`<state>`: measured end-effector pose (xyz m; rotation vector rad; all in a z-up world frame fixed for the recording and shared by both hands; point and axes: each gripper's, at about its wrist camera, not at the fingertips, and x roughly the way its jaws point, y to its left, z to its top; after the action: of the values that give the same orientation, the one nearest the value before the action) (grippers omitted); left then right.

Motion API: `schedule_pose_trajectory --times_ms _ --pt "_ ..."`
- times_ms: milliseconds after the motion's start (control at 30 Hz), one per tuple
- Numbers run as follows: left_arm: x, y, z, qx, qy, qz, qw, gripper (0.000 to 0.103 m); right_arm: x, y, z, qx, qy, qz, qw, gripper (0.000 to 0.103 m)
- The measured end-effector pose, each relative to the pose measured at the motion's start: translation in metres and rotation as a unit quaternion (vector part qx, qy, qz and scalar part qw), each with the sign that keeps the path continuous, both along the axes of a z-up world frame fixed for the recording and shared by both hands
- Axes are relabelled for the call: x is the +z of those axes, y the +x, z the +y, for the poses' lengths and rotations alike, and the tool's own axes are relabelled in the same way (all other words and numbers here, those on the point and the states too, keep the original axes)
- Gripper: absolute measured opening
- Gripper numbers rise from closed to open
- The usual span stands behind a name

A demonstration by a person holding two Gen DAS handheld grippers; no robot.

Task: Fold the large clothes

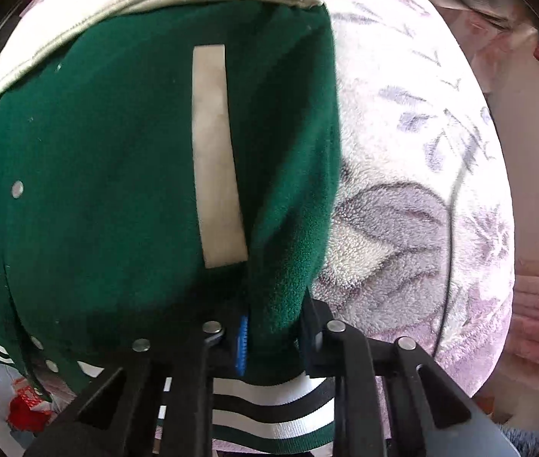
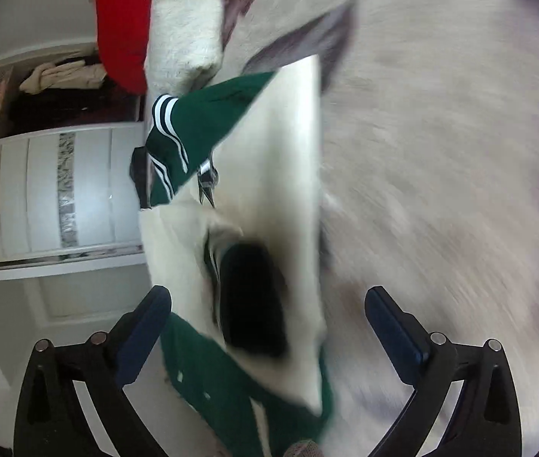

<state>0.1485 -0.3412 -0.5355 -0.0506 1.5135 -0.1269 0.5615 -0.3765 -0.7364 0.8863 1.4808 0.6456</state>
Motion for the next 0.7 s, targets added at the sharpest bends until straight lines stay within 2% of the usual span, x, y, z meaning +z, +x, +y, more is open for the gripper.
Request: schedule_pose_trajectory --times_ms 100,167,200,233,267,300,367,400,500,567,700 --pt "0.011 0.001 0.009 0.000 -0.001 -0.010 0.9999 0.014 -0.027 0.019 0.034 0.040 -0.024 0.029 0.999 0.103" --pt "0.022 0.001 0.014 0.012 -0.008 -0.020 0.9997 0.013 -0.027 0.023 0.045 0.055 -0.036 0.024 0.998 0.103" --pt "0.025 0.001 0.016 0.017 -0.013 -0.022 0.9995 0.013 -0.026 0.024 0.045 0.043 -0.031 0.027 0.998 0.103" --pt "0.030 0.000 0.019 0.021 -0.014 -0.026 0.9994 0.013 -0.026 0.023 0.047 0.036 -0.022 0.027 0.999 0.092" --pt "0.034 0.001 0.021 0.022 -0.016 -0.029 0.9992 0.013 -0.024 0.023 0.048 0.032 -0.007 0.024 0.999 0.069" --pt "0.039 0.000 0.025 0.023 -0.017 -0.032 0.9991 0.013 -0.023 0.023 0.051 0.033 0.003 0.032 0.999 0.030" --pt "0.047 -0.001 0.030 0.027 -0.018 -0.040 0.9987 0.013 -0.018 0.022 0.058 0.030 -0.016 0.038 0.999 0.027" --pt "0.049 0.000 0.033 0.027 -0.018 -0.044 0.9985 0.013 -0.015 0.021 0.062 0.027 -0.023 0.041 0.999 0.019" --pt "0.058 -0.004 0.046 0.039 -0.023 -0.063 0.9970 0.012 0.000 0.022 0.071 0.009 -0.038 0.056 0.998 0.016" --pt "0.071 -0.014 0.066 0.057 -0.034 -0.075 0.9950 0.012 0.021 0.021 0.075 0.006 -0.047 0.052 0.998 0.015" --pt "0.094 -0.018 0.100 0.088 -0.054 -0.098 0.9897 0.012 0.084 0.029 0.103 0.016 -0.074 0.029 0.997 0.015"
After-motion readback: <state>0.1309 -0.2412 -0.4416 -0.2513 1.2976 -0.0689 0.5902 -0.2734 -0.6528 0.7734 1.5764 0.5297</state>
